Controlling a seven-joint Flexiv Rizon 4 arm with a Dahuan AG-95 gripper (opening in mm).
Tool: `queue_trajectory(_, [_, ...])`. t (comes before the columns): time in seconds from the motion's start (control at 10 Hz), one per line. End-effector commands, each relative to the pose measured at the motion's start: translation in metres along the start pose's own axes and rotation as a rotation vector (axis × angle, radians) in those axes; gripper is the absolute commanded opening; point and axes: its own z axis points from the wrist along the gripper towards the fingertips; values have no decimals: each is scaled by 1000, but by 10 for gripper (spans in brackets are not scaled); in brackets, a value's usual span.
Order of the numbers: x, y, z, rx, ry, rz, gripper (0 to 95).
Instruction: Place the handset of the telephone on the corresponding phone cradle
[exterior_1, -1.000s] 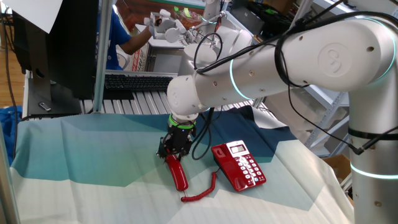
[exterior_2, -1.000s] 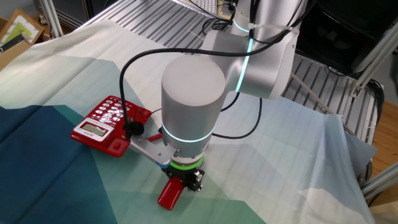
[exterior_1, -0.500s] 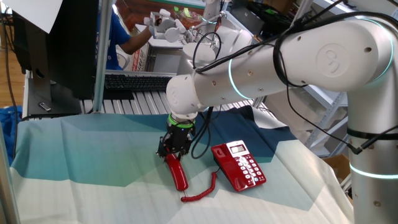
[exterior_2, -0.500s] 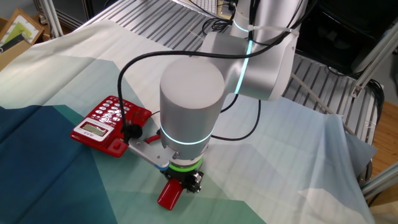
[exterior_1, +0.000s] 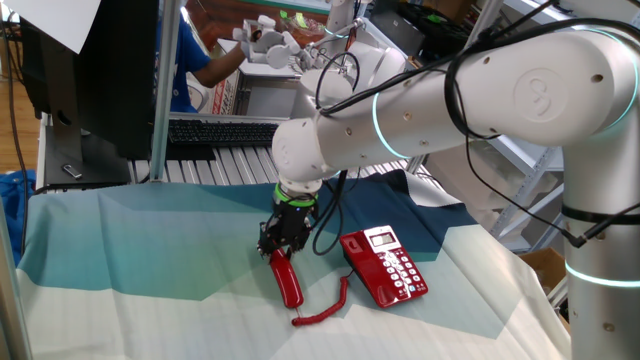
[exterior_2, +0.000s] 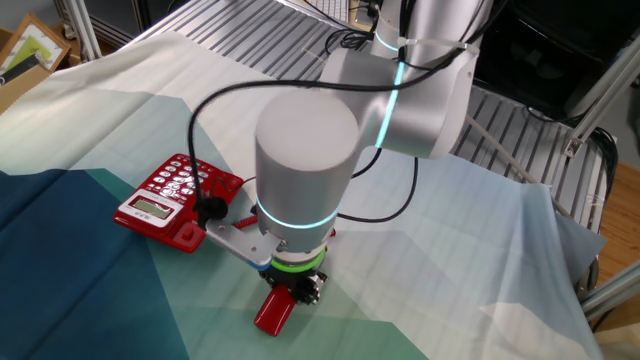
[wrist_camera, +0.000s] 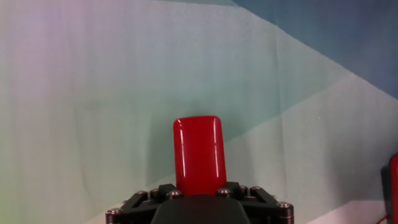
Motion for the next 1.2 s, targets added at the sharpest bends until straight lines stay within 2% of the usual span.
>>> queue_trajectory(0.1, [0, -2, -4, -2, 46, 11, 0])
queue_trajectory(0.3, [5, -4, -11, -16, 54, 31, 0])
queue_trajectory(0.5, [7, -4, -14, -17, 65, 37, 0])
queue_trajectory(0.7, [9, -7, -19, -29, 86, 37, 0])
queue_trajectory(1.1, [15, -19, -39, -22, 93, 2, 0])
queue_trajectory(1.2, [15, -19, -42, -12, 95, -3, 0])
